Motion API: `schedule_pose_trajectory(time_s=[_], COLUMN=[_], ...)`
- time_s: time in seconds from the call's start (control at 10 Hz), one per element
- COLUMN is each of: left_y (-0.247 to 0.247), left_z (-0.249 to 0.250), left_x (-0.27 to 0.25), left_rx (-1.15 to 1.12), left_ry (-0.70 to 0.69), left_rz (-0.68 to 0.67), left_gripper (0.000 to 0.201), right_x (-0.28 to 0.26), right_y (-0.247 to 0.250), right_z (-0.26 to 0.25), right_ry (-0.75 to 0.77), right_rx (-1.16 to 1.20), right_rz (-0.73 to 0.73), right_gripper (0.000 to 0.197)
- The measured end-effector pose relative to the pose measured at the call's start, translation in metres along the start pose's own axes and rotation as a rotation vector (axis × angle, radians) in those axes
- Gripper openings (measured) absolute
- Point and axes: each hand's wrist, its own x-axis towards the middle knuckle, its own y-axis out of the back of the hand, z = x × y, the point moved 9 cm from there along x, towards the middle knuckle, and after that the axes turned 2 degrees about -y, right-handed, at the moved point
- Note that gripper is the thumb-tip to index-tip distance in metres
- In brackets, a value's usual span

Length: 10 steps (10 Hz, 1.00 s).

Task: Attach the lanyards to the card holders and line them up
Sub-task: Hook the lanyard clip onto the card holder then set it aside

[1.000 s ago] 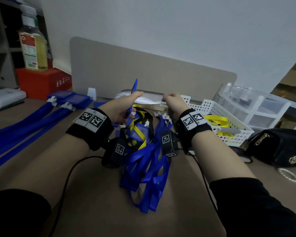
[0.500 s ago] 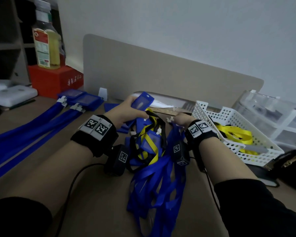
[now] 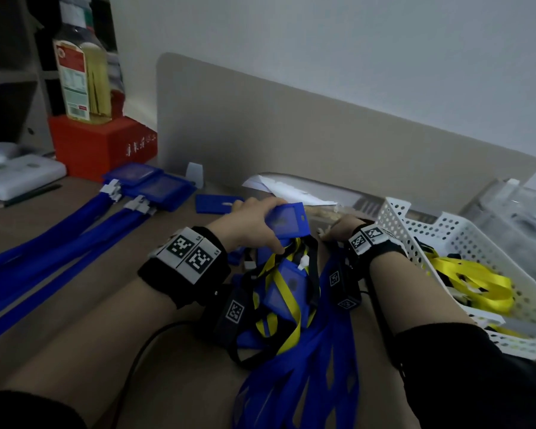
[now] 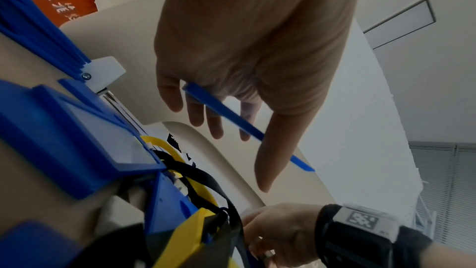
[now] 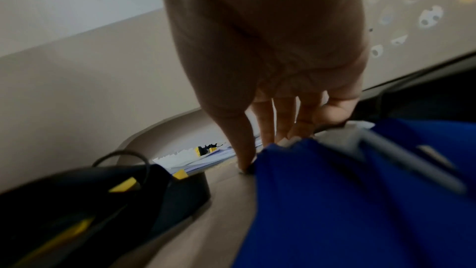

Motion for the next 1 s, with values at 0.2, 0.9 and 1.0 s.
schedule_pose_trajectory(time_s=[0.2,0.9,1.0], left_y=[0.000,-0.001,0.003], left_z=[0.000,0.013,0.012], left_x=[-0.001,-0.065,-0.074], left_rx=[-0.007,-0.094,-0.370], left_ry=[-0.002,0.006,-0.014], left_rz=[-0.012,0.085,0.129], left_gripper=[0.089,0.076,0.051], right_x=[-0.002,-0.137,-0.157], right_y=[0.010,0.011,-0.005], right_z=[0.013,-0.043,-0.059], right_ry=[-0.085,0.192,0.234], right_rx=[0.255,1.403,1.420], right_rz=[0.058,-0.001,-0.119], right_gripper=[0.047,0.028,0.031])
